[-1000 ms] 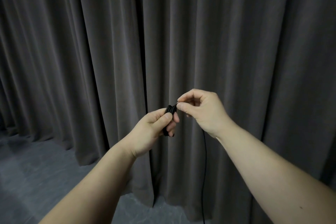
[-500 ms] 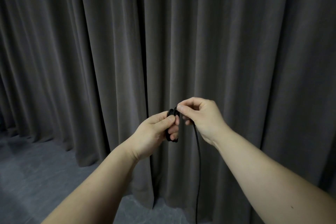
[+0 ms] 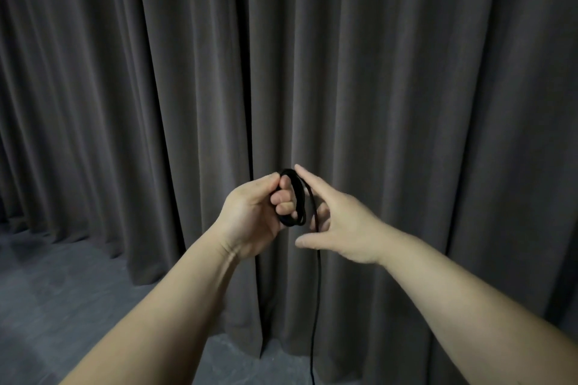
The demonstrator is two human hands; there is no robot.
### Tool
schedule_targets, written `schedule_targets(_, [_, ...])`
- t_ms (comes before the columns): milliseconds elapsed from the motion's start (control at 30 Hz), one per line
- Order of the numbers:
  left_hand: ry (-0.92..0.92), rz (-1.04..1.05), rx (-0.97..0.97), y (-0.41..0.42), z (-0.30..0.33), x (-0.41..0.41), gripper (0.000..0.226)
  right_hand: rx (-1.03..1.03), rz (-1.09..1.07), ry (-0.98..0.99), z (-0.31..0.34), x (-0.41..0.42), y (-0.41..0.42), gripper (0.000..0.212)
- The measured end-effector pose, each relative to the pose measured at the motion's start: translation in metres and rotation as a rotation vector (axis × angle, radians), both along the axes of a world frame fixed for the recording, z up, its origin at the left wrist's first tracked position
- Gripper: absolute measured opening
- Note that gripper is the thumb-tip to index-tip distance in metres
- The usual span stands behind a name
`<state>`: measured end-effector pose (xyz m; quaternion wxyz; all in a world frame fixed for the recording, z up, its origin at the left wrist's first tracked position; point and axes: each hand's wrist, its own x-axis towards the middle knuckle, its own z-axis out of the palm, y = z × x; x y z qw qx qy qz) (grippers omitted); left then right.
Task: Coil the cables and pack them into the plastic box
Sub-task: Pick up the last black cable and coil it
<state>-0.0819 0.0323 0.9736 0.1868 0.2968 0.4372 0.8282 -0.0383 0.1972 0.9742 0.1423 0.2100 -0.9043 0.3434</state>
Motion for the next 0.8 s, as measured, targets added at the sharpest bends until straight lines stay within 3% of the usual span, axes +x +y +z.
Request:
schedule_targets(133, [0.051,-0.010,-0.064,0.005,0.001,0.003,0.019,-0.083,-0.005,0.061,0.001,-0.003,0.002,0.110])
schedule_targets(533, [0.121,0.058,-0.120,0.006,-0.007,0.010,0.026,-0.250,0.054,-0.054,-0.007,-0.007,-0.003,0.103])
schedule_targets(800, [0.329,0.080,-0.244,0.001,-0.012,0.006,0.020,-0.273,0.064,-0.087,-0.013,-0.007,-0.007,0.101])
